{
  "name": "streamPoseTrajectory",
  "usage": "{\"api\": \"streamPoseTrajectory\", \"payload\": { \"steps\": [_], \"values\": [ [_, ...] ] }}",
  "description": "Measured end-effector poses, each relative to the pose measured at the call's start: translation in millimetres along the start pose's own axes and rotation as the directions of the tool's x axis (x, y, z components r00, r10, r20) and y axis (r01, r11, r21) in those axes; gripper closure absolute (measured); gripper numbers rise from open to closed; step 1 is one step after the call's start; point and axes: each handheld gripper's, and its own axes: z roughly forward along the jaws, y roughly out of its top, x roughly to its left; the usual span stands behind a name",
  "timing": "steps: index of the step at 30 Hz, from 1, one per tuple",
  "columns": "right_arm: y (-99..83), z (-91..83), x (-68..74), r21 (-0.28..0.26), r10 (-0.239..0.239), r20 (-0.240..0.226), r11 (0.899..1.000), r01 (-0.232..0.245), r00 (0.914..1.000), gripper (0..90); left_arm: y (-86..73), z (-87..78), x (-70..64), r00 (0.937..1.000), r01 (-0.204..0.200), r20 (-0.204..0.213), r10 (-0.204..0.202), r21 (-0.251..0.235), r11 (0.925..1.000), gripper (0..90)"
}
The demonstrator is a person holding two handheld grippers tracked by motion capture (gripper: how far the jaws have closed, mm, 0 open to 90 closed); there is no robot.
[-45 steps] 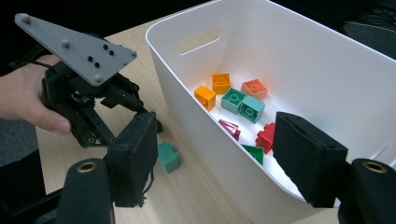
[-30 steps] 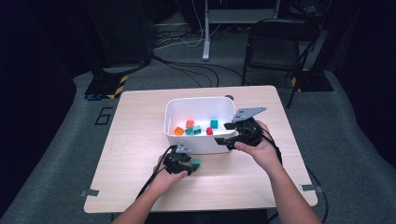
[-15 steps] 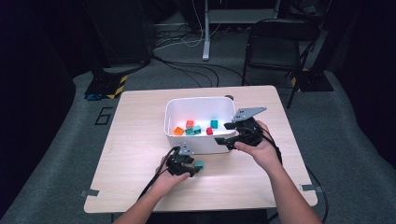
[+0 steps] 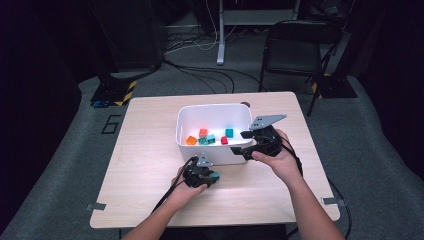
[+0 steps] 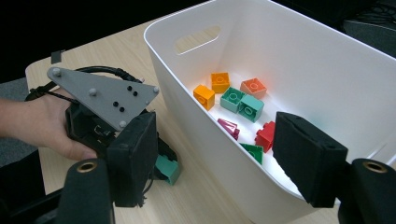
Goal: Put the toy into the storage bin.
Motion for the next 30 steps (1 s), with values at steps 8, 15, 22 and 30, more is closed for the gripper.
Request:
{"api": "streamPoseTrajectory", "payload": {
  "steps": [8,15,22,30],
  "values": [
    [0.5,-2.5,-0.3,-0.008,-0.004,0.001,1.0,0.004,1.0,30.6,4.0,-5.7,-3.2,1.0,0.001,-0.003,-0.001,0.009,1.0,66.9],
    [1.0,-3.8,-0.2,-0.013,-0.005,0.002,1.0,0.005,1.0,30.6,11.6,-30.8,-4.5,0.9998,0.019,-0.002,-0.019,0.014,0.9997,67.0],
    [1.3,-3.7,0.1,-0.011,-0.001,0.004,1.0,0.001,1.0,30.6,21.7,-58.2,-3.0,0.9993,0.038,0.009,-0.038,-0.002,0.9993,67.0],
    [0.9,-2.8,-0.2,-0.007,0.002,0.007,1.0,-0.002,1.0,30.6,45.2,-96.6,1.7,0.9987,0.045,0.026,-0.044,-0.038,0.9983,67.0]
  ]
}}
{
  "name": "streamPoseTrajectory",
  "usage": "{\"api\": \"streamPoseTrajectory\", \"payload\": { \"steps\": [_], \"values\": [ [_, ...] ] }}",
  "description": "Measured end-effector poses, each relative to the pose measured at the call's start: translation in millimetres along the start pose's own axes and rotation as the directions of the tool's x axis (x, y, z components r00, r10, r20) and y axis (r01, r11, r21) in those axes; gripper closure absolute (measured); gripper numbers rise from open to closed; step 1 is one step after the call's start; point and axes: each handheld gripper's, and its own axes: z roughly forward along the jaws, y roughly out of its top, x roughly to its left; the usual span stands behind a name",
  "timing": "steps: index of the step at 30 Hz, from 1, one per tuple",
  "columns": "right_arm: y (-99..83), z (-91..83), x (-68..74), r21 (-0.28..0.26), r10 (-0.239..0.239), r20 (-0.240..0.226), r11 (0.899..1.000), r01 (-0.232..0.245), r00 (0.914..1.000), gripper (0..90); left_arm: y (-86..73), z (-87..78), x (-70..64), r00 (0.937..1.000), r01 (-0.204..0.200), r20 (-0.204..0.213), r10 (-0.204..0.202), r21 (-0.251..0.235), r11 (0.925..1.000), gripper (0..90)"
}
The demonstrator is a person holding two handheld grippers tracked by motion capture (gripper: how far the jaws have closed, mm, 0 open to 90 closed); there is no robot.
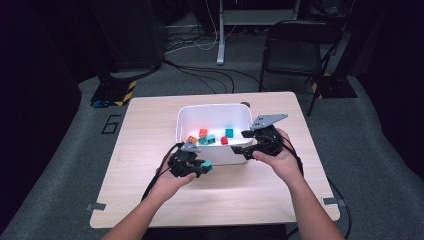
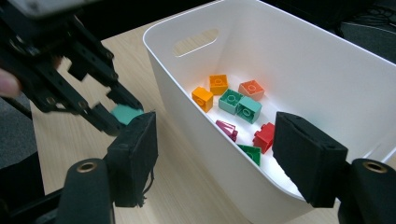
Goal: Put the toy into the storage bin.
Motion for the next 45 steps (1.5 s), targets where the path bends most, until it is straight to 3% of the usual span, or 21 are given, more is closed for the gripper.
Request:
{"api": "streamPoseTrajectory", "payload": {
  "steps": [4,10,20,26,30,45],
  "values": [
    [0.4,-0.7,0.3,-0.003,-0.001,0.0,1.0,0.001,1.0,30.6,13.9,-14.2,1.3,0.9999,-0.009,0.014,0.01,-0.007,0.9999,67.0],
    [0.5,-3.9,-0.9,-0.013,0.001,0.003,1.0,-0.001,1.0,30.6,34.9,-29.7,6.8,0.9997,-0.026,-0.001,0.026,-0.028,0.9993,67.0],
    [-0.7,-3.9,-4.1,-0.012,0.009,0.006,1.0,-0.009,0.9999,30.6,63.6,-35.5,29.1,0.9999,0.011,0.002,-0.011,-0.064,0.9979,67.0],
    [-0.8,-5.9,-5.7,-0.02,0.007,0.008,1.0,-0.007,0.9999,30.6,78.8,-36.7,43.7,0.9993,0.026,-0.026,-0.028,-0.079,0.9965,67.1],
    [-0.9,-7.7,-6.4,-0.021,0.015,0.009,1.0,-0.015,0.9998,30.6,85.6,-33.7,53.7,0.9983,0.036,-0.043,-0.039,-0.063,0.9973,67.1],
    [-1.3,-7.6,-7.6,-0.024,0.018,0.01,1.0,-0.017,0.9998,30.6,100.6,-14.3,79.1,0.9949,0.063,-0.076,-0.067,-0.049,0.9968,67.0]
  ]
}}
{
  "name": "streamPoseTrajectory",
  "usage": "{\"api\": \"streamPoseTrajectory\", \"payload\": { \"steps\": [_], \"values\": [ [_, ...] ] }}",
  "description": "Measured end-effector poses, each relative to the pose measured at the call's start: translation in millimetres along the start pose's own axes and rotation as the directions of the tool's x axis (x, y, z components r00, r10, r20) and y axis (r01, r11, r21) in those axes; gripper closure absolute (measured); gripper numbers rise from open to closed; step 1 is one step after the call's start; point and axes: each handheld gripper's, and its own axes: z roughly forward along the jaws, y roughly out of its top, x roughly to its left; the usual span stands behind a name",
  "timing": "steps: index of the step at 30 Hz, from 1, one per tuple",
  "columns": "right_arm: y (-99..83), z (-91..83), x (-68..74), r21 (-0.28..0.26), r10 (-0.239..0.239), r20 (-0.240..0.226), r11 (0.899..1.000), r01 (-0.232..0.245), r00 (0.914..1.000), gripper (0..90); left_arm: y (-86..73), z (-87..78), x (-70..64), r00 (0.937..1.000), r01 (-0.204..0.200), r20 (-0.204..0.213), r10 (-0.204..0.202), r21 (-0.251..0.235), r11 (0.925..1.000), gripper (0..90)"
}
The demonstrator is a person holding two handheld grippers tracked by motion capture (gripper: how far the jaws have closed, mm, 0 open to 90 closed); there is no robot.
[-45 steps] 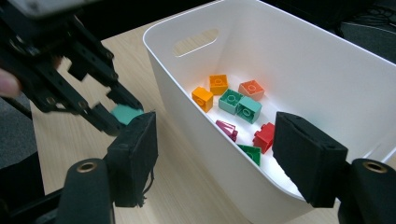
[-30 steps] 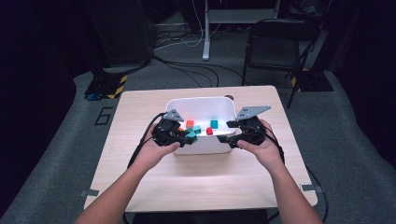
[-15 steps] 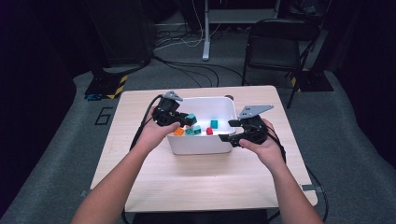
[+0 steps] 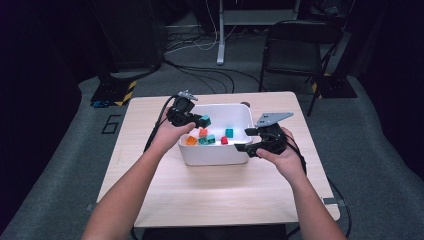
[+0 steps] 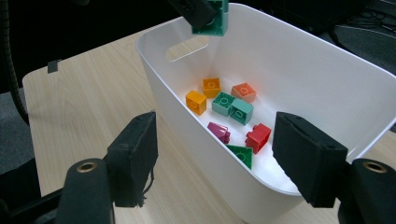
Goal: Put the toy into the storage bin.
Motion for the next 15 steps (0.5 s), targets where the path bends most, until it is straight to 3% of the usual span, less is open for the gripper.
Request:
{"api": "streamPoseTrajectory", "payload": {
  "steps": [15],
  "values": [
    [-0.3,0.4,-1.4,0.002,0.0,-0.004,1.0,0.0,1.0,30.6,6.5,39.6,21.5,0.9966,0.072,-0.043,-0.07,0.043,0.9965,67.0]
  ]
}}
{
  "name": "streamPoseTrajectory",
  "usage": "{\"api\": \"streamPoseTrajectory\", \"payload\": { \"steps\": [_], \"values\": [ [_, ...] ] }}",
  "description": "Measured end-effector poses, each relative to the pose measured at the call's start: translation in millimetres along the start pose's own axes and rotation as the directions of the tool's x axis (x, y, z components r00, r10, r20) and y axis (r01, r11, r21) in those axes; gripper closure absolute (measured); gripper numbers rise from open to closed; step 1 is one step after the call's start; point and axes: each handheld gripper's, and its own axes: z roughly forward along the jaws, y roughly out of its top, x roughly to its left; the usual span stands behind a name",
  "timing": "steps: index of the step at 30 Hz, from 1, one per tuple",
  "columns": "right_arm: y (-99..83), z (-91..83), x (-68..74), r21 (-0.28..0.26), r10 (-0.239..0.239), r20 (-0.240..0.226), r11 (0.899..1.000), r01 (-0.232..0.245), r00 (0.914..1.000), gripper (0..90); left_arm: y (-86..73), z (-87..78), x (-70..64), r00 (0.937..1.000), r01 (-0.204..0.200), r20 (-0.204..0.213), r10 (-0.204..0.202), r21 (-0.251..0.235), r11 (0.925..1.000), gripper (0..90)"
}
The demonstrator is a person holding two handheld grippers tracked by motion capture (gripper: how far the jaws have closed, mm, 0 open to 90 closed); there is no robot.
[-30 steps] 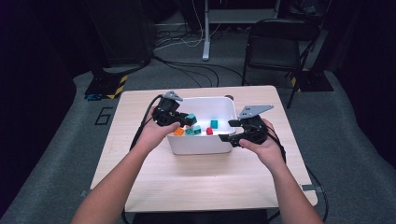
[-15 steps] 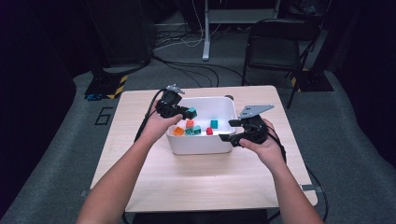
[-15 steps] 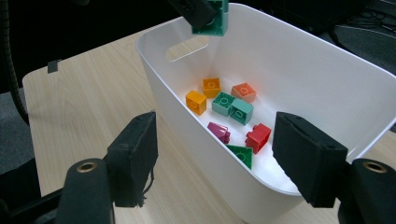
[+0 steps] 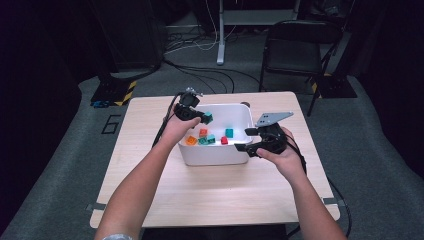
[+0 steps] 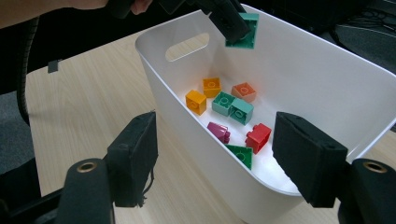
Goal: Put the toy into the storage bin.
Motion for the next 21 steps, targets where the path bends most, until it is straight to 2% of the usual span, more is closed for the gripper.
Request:
{"api": "streamPoseTrajectory", "payload": {
  "steps": [6,10,17,18,21],
  "values": [
    [-0.5,0.7,-0.3,0.001,0.001,-0.001,1.0,-0.001,1.0,30.6,0.8,16.9,7.7,0.9988,0.039,-0.029,-0.038,0.019,0.9991,67.0],
    [-0.7,1.9,0.2,0.004,-0.001,-0.003,1.0,0.001,1.0,30.6,0.8,25.7,10.6,0.9981,0.051,-0.036,-0.05,0.029,0.9983,67.0],
    [-1.1,0.8,-0.5,0.002,0.006,-0.004,1.0,-0.006,1.0,30.6,1.2,34.0,12.1,0.9984,0.046,-0.035,-0.045,0.053,0.9975,66.5],
    [-1.1,0.4,-0.6,0.001,0.007,-0.005,1.0,-0.007,1.0,30.6,1.4,34.4,11.7,0.9984,0.046,-0.034,-0.044,0.052,0.9976,66.0],
    [-1.3,-0.4,-1.4,-0.003,0.006,-0.005,1.0,-0.006,1.0,30.6,1.5,33.5,10.7,0.9985,0.041,-0.038,-0.039,0.041,0.9983,57.3]
  ]
}}
